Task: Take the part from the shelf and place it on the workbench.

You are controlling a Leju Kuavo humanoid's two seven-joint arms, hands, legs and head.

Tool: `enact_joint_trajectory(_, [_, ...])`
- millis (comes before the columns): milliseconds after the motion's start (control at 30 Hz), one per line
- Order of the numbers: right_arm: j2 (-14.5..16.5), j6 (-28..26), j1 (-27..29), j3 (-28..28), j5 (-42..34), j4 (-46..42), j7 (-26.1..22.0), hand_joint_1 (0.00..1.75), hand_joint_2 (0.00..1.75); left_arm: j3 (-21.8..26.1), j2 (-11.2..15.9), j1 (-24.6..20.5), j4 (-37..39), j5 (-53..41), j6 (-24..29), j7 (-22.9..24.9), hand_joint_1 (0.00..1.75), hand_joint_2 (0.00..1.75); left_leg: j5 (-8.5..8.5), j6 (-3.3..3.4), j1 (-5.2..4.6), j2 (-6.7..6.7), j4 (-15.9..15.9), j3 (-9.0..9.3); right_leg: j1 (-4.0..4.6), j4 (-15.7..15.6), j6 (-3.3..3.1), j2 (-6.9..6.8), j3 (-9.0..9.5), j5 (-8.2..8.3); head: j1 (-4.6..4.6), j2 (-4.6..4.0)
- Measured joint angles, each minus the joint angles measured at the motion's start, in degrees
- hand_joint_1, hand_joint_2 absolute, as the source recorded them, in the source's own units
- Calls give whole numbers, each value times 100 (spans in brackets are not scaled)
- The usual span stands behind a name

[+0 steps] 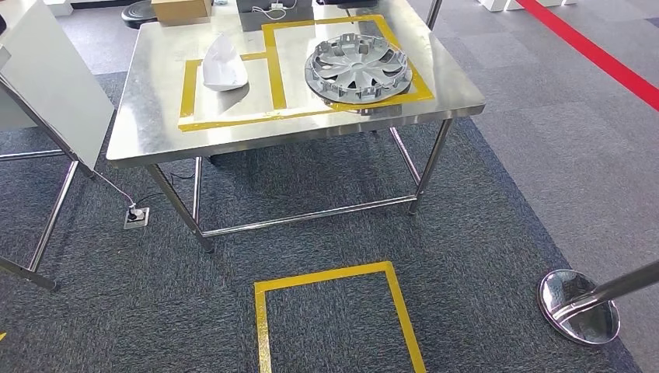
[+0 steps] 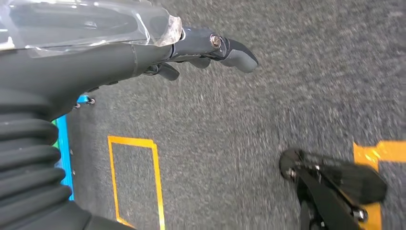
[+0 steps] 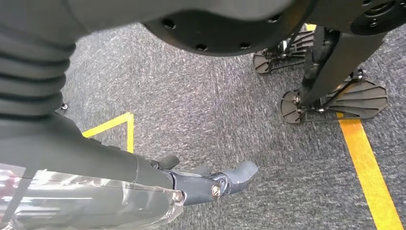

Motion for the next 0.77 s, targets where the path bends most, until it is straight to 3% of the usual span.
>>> enact_joint_trajectory(233, [-143,349,217,26,-96,-244,69,0,0,-700,192,232,-220,989,-638,-251,0,175,0,0,0,0,0,0,0,0,0,0,0,0,0,0])
enact_joint_trajectory(367, [-188,474,278,43,-116,-321,96,0,175,-929,258,292,-286,1334,-861,-338,0,175,0,0,0,0,0,0,0,0,0,0,0,0,0,0])
enact_joint_trajectory(433, [-200,491,294,45,-117,-347,101,0,175,-1000,278,314,-310,1370,-884,-352,0,175,0,0,0,0,0,0,0,0,0,0,0,0,0,0])
enact_joint_trajectory(567, [-214,502,314,45,-117,-383,105,0,175,-1082,304,341,-332,1384,-887,-366,0,0,0,0,0,0,0,0,0,0,0,0,0,0,1,0])
enact_joint_trajectory(633, [-220,504,316,45,-117,-394,107,0,175,-1110,308,345,-337,1385,-887,-369,0,0,0,0,0,0,0,0,0,0,0,0,0,0,-1,0])
enact_joint_trajectory(767, [-225,504,318,46,-117,-408,108,0,0,-1136,313,349,-351,1385,-887,-370,0,0,0,0,0,0,0,0,0,0,0,0,0,0,1,0])
